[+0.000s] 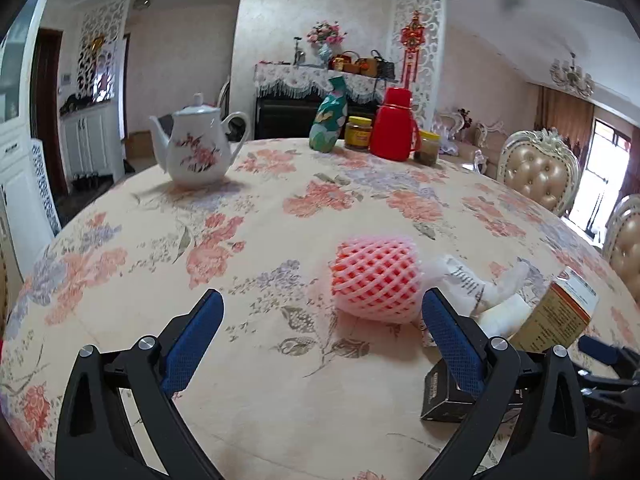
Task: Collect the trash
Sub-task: 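Move both open tools back to the table toward the boxes, then grasp the tan medicine box with the right tool while the left tool grasps the black box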
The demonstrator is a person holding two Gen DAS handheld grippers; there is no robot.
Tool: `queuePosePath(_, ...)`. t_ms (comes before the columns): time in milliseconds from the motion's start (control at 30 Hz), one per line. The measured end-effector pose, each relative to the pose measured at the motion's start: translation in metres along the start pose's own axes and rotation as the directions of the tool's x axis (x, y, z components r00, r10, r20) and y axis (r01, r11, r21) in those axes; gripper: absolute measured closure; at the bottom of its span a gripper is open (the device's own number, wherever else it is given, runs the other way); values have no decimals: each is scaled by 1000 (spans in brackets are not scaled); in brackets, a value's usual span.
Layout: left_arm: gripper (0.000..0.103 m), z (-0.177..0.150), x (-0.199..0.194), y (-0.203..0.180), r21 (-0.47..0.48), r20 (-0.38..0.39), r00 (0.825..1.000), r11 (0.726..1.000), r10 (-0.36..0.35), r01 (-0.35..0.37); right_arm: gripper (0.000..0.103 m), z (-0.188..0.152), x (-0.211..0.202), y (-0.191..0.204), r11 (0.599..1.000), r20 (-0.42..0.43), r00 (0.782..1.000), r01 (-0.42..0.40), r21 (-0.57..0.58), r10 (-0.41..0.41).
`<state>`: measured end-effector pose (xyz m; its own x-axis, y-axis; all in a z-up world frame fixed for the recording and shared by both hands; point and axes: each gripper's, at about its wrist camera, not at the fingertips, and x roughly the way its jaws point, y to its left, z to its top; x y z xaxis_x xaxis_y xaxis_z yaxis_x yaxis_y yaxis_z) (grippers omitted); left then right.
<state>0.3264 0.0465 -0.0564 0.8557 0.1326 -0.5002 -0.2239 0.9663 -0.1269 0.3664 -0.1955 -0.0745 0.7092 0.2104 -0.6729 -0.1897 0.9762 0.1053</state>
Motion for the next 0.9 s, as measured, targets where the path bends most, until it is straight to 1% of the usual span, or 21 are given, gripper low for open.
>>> queuePosePath(33, 8, 0, 0, 2, -9, -1, 1000, 1000, -1, 1, 21, 1, 4, 1, 1000, -18, 1000, -5, 0, 5)
queuePosePath(67, 8, 0, 0, 3, -16, -1, 1000, 1000, -3, 3, 28, 2, 7, 2, 1000, -22, 1000, -13, 3, 13)
queuePosePath(133, 8, 0, 0, 3, -22, -4, 1000, 1000, -9, 9, 32, 4, 10, 4, 1000, -22, 999, -24, 6, 24)
queuePosePath(167, 8, 0, 1, 2, -20, -7, 1000, 1000, -14, 14, 38, 4, 11, 5, 1000, -24, 999, -28, 4, 28)
queuePosePath(267, 8, -2, 0, -3, 5, -8, 1000, 1000, -28, 28, 48, 4, 12, 6, 999, -33, 999, -42, 3, 42)
queuePosePath(367, 8, -3, -2, -8, 22, -5, 999, 998, -54, 54, 49, 2, 0, 3, 1000, 2, 1000, -13, -7, 13)
queuePosePath(433, 8, -4, -3, -12, 36, -10, 997, 997, -72, 72, 50, -1, -9, -4, 1000, 9, 1000, 6, 4, -6)
queuePosePath(633, 8, -8, -7, -30, 82, -30, 991, 988, -130, 133, 50, -27, -60, -44, 993, 35, 994, 99, 58, -101)
queuePosePath(667, 8, -8, -9, -33, 92, -25, 991, 986, -135, 137, 50, -32, -67, -49, 992, 36, 993, 113, 62, -116)
queuePosePath(733, 8, -13, -15, -45, 156, 3, 992, 980, -126, 124, 50, -42, -81, -60, 987, 32, 988, 147, 71, -149)
queuePosePath(767, 8, -15, -16, -50, 188, 6, 992, 975, -124, 120, 50, -46, -85, -65, 984, 28, 985, 165, 73, -168)
queuePosePath(800, 8, -17, -17, -57, 219, -2, 991, 967, -135, 133, 50, -49, -89, -70, 981, 27, 983, 179, 75, -181)
queuePosePath(867, 8, -18, -19, -61, 226, -6, 988, 962, -154, 152, 50, -54, -92, -80, 978, 13, 981, 193, 85, -195)
queuePosePath(900, 8, -18, -18, -63, 204, -32, 985, 964, -167, 170, 50, -55, -91, -85, 976, -1, 981, 196, 91, -196)
